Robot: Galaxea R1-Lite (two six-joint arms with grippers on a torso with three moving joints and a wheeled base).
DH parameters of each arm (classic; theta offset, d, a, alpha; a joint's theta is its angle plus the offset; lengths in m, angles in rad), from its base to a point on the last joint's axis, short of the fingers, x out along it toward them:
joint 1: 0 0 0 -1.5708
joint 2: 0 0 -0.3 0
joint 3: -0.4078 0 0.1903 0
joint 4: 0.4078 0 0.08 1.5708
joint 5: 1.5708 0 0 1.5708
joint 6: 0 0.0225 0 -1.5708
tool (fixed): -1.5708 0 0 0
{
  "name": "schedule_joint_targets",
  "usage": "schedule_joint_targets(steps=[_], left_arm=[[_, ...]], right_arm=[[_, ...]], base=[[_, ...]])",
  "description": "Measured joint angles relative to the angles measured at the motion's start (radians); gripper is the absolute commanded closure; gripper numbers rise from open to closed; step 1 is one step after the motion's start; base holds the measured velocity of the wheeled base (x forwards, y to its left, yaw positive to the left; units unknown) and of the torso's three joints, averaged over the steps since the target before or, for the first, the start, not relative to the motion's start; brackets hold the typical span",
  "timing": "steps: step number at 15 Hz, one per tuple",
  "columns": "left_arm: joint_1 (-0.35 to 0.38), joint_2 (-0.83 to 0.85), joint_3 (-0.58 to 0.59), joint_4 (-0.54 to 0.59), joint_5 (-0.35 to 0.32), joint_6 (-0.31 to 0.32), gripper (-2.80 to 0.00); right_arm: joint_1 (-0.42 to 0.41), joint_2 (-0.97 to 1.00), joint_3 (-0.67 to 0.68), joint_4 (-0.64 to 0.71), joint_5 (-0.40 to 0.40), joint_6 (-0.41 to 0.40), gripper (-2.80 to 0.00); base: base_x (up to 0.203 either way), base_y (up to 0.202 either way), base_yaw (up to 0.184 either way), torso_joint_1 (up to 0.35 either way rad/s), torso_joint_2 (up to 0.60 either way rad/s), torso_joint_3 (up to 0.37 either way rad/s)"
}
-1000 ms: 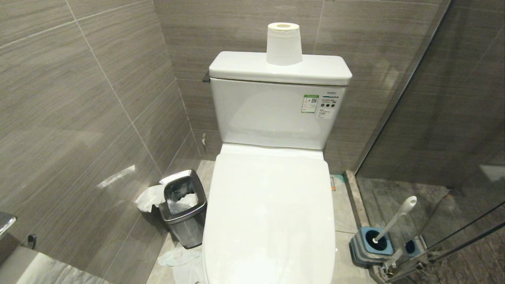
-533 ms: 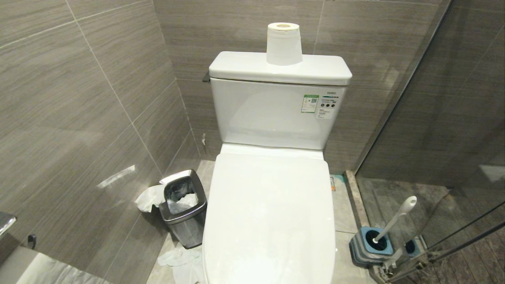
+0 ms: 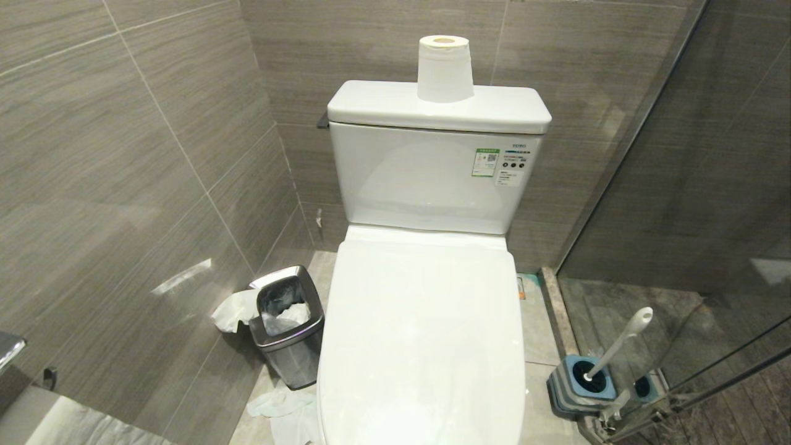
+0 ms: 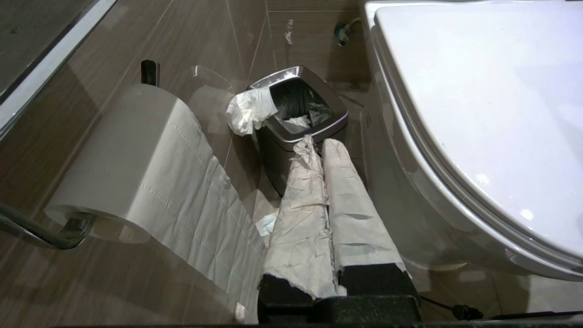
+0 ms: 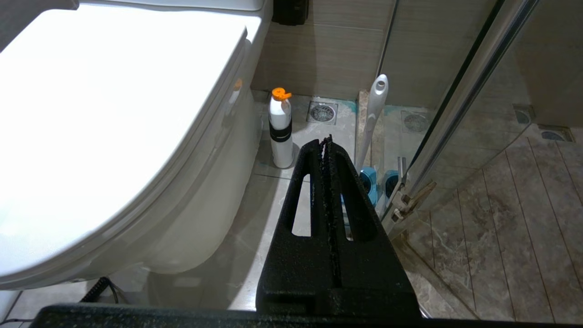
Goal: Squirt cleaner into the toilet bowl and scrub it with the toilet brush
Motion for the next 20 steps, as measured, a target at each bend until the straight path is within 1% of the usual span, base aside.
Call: schedule_joint_targets(steps=[20], left_arm=[[0.0, 0.0, 0.0, 0.0, 0.001, 0.0, 0.0]], right_arm=[[0.0, 0.0, 0.0, 0.0, 0.0, 0.0, 0.0]], base=[[0.0, 0.0, 0.0, 0.0, 0.0, 0.0]])
